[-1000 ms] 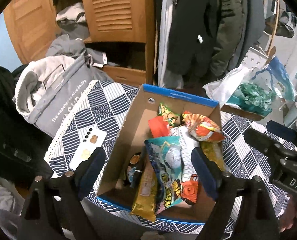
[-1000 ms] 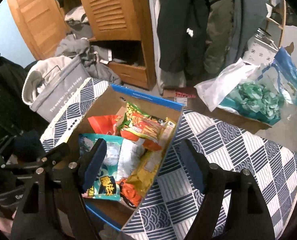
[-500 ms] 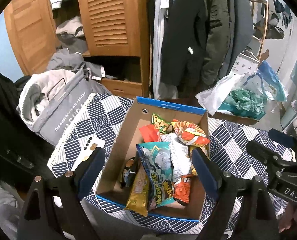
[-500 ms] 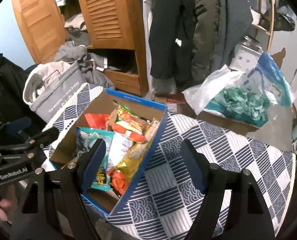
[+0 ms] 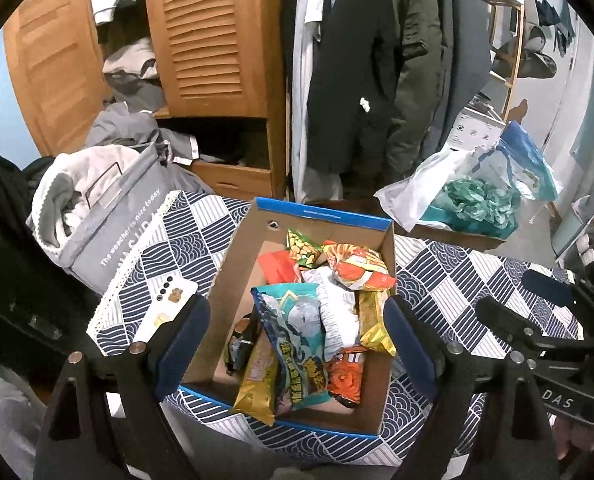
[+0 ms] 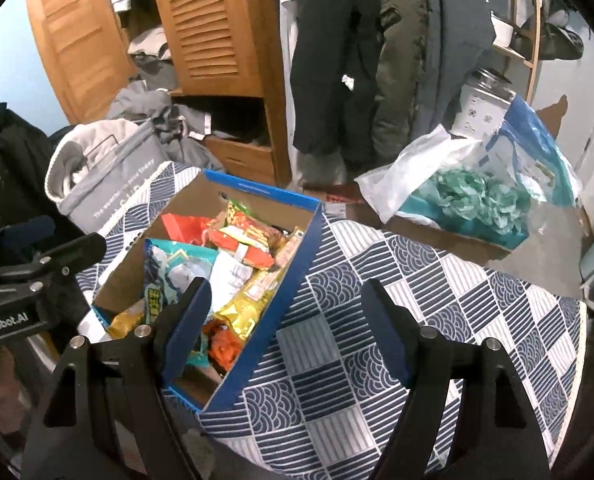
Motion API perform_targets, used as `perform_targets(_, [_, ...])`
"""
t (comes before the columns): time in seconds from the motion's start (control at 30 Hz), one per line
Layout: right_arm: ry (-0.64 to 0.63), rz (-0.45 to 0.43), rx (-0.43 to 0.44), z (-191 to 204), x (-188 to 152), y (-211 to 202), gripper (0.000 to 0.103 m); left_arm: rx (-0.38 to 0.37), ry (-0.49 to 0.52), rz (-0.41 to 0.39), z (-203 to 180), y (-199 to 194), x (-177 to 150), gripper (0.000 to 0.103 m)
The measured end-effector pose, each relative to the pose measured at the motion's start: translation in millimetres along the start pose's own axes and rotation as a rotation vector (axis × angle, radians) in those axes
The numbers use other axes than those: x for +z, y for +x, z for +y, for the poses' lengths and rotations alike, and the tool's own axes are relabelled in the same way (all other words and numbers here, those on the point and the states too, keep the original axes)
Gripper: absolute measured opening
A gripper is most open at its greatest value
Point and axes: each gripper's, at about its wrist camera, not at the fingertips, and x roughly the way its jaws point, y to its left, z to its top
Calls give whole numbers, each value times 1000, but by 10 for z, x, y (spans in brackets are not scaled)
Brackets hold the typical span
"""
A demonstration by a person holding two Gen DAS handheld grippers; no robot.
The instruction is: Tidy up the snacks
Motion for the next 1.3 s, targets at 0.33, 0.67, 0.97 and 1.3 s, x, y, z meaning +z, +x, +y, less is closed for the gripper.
perform_targets(0.33, [10,5,-2,-58,-17,15,77,-9,1,21,-44,50,6,90])
perform_targets(0.67, [10,6,-3,-63,-19,14,77,-19,-2,32,-56,41,5,90])
perform_targets(0.97, [10,7,-5,-71,-26,8,77,-25,-6,35,-81,22,11,90])
perform_targets(1.3, [7,7,-5,-89,-42,-4,77,-25,-19,45,-65,25,23,90])
